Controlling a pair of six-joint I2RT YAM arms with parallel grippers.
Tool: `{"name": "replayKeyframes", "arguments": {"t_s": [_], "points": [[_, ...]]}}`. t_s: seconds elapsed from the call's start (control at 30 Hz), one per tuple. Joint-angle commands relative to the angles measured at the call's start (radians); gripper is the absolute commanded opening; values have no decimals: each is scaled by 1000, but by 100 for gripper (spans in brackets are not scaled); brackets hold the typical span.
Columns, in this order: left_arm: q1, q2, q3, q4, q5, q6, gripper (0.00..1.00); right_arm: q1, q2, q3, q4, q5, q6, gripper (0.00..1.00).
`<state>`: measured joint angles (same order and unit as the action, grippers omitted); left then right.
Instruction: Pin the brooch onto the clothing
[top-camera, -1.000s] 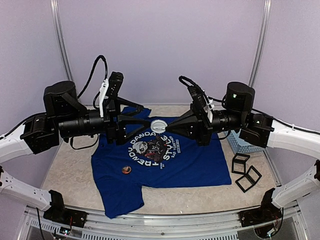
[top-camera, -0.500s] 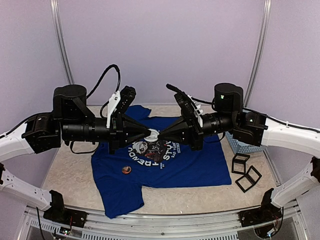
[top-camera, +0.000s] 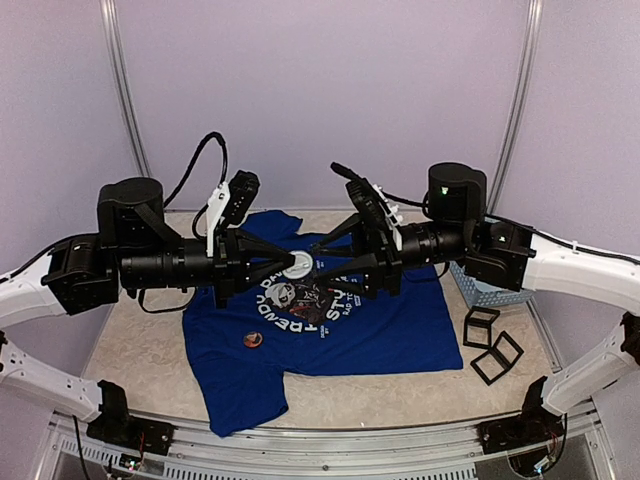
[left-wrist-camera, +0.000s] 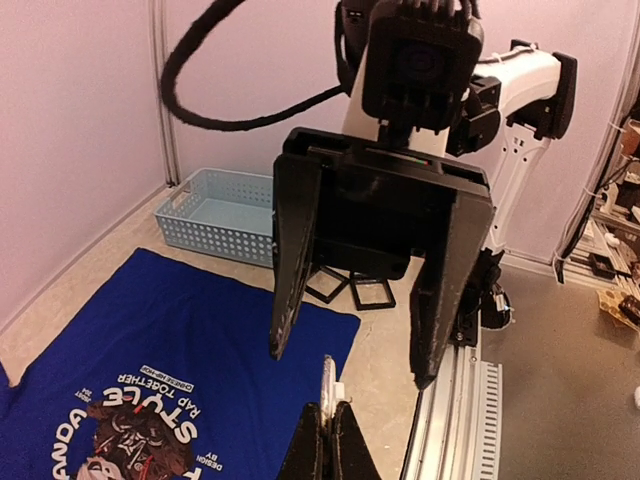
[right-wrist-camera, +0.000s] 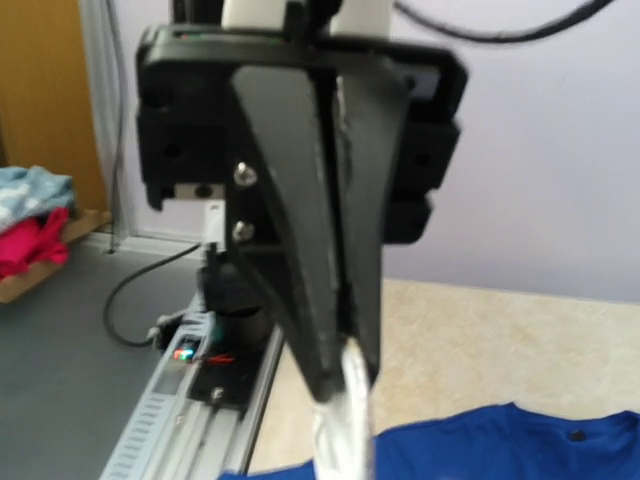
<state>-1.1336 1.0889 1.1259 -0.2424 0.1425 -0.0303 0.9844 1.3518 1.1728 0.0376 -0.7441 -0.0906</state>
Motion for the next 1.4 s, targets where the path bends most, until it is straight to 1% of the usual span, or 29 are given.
{"name": "replayKeyframes", "arguments": {"t_s": [0.0,0.03,0.1,0.13,0.2,0.23,0.3,0.37,0.6,0.87,0.97,1.0,1.13,1.3,1.37], "points": [[-1,-75,-104,220,-91,-87,0,10,-64,-63,163,128,36,62],[-1,-96,-151,313,-102,-103,0,8,-80,-100,230,142,75,66],[-2,-143,-249,492,-120,-131,0,8,-77,-157,387,167,173,68],[-2,-164,-294,577,-128,-141,0,8,-64,-164,432,182,224,67],[-2,-190,-354,703,-138,-150,0,8,-34,-169,504,189,315,66],[-2,-193,-363,734,-140,-149,0,9,-21,-178,548,174,348,66],[-2,-184,-362,753,-140,-149,0,13,0,-193,636,142,397,67],[-2,-172,-356,749,-140,-154,0,16,15,-191,677,134,420,67],[-3,-157,-354,758,-119,-166,0,24,63,-140,671,115,434,66],[-2,-135,-342,744,-116,-161,0,58,103,-72,624,111,402,51],[-2,-139,-345,740,-121,-163,0,59,110,-69,636,100,405,33],[-2,-141,-346,739,-122,-162,0,59,111,-67,637,99,407,29],[-3,-139,-346,739,-120,-169,0,60,122,-59,621,95,411,17],[-3,-126,-342,741,-109,-169,0,61,133,-44,621,78,415,14],[-4,-119,-338,738,-108,-162,0,61,134,-40,619,82,416,11]]}}
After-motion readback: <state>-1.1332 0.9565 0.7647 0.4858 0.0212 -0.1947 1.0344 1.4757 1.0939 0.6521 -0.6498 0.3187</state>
